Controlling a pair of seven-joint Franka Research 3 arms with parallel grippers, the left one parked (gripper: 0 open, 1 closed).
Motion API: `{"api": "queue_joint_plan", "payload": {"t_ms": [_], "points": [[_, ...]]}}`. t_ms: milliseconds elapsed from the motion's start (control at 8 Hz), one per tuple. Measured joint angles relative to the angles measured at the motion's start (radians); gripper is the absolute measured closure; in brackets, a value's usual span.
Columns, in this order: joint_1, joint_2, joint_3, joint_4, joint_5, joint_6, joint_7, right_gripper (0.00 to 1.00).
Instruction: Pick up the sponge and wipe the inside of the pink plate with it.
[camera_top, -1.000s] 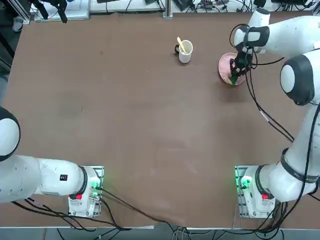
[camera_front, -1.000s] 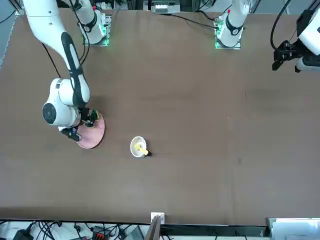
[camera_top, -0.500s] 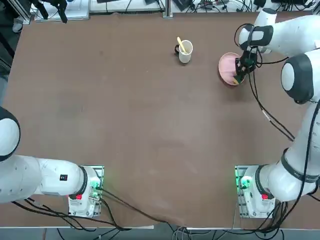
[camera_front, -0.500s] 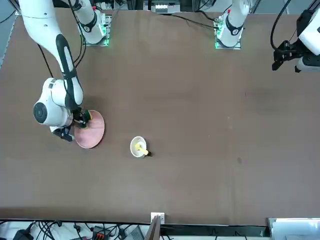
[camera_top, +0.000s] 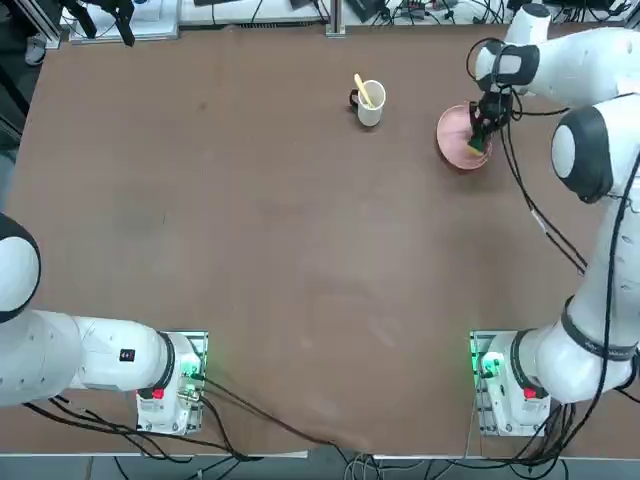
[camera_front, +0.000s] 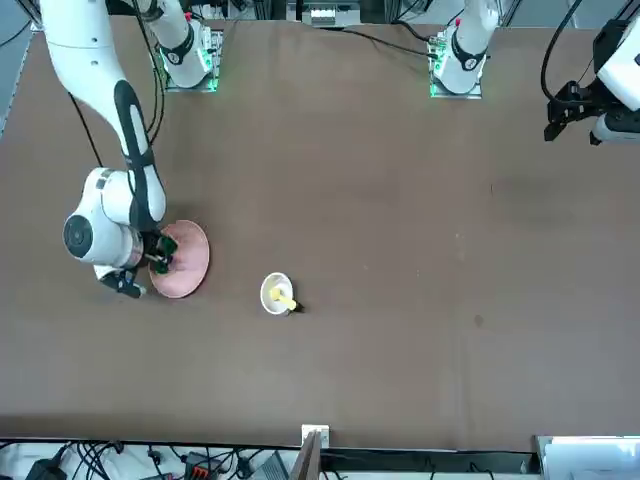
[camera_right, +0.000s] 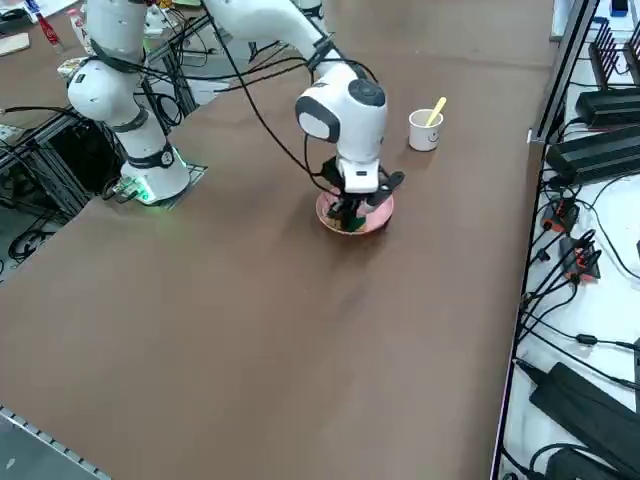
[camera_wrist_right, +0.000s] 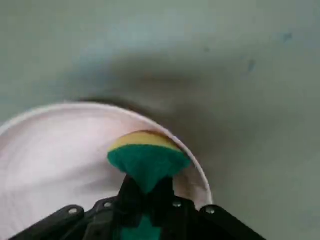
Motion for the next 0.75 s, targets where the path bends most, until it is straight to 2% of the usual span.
{"api": "queue_joint_plan", "payload": {"t_ms": [250,750], "points": [[0.014,0.017,0.002,0.049,0.001,-0.012,0.041,0.9],[0.045,-0.001,0.0,0.15,0.0,-0.198,0.105,0.9]]}}
